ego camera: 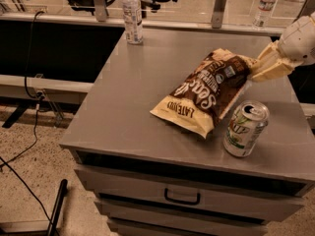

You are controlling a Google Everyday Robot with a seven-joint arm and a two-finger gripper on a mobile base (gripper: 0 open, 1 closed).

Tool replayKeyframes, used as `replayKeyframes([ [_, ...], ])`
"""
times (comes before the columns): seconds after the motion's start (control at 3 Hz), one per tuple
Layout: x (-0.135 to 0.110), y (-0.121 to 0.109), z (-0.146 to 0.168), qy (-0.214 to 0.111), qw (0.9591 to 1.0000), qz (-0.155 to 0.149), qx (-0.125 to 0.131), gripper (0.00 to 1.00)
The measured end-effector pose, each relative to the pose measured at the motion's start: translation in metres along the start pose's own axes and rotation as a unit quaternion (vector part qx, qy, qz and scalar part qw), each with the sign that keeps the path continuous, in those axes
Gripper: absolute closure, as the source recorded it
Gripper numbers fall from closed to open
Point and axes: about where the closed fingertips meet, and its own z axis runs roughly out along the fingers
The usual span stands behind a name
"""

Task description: Move brown chip bag near 7up can

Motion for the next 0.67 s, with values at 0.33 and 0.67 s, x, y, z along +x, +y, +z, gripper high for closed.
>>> replayKeyframes([
  [0.33,-0.0005,-0.0047,0.0029,-0.002,1.0,0.0,0.006,0.16],
  [0.67,-0.001,-0.009,0.006,-0.003,0.9999,0.0,0.011,0.0],
])
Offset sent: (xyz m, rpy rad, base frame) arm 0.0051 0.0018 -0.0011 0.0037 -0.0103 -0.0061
